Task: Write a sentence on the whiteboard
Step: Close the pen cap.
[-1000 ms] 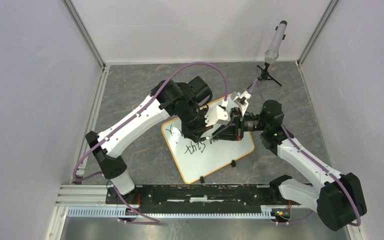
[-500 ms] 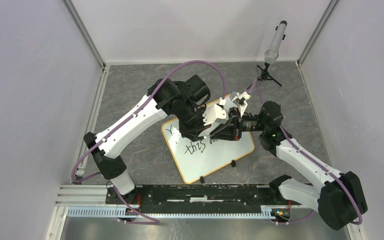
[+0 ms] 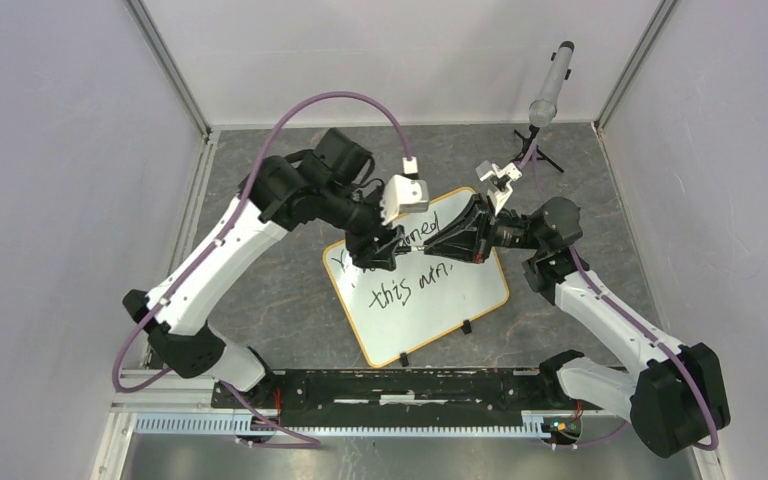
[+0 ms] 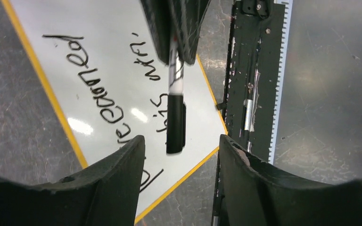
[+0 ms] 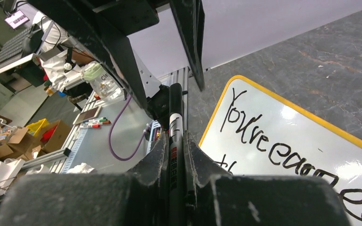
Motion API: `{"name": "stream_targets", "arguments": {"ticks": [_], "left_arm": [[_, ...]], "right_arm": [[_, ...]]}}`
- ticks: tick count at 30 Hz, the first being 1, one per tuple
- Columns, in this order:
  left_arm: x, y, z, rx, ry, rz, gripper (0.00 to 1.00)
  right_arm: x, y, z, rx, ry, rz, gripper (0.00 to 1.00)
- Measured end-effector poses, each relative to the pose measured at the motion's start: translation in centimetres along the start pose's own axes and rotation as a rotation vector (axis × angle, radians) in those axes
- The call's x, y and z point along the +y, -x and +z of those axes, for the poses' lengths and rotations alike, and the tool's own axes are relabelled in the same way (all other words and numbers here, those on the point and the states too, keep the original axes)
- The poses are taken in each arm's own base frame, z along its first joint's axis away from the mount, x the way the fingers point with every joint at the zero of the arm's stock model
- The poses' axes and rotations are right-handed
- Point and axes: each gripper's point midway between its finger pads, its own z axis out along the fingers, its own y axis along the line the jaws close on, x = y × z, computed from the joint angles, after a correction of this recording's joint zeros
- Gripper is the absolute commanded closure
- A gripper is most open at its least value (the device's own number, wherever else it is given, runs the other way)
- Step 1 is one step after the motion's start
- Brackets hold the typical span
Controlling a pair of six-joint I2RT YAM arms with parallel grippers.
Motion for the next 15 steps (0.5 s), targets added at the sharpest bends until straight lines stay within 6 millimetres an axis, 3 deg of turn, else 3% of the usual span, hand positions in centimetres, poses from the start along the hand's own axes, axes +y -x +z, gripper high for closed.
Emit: {"name": "stream_targets", "arguments": {"ticks": [4,8,12,15], "left_arm": [[0.1,-0.5,-1.9,-0.034,0.045,-0.006,0.33],[-0.4,-1.1,-2.1,-0.032,0.044,-0.007,0.37],[0.1,-1.4,-1.2,-0.009,0.033,-0.024,0.50],[0.5,-1.6,-0.5,0.006,0.025,-0.038,0.69]], "right_arm": [[0.1,0.5,-0.1,-0.017,0.001,0.004,1.00],[0.5,0.7,0.1,-0.021,0.013,0.011,1.00],[0.9,0.5,0.4,-0.017,0.030,0.024,1.00],[1.1,0.2,0.8,-0.007,0.043,0.035,1.00]]}}
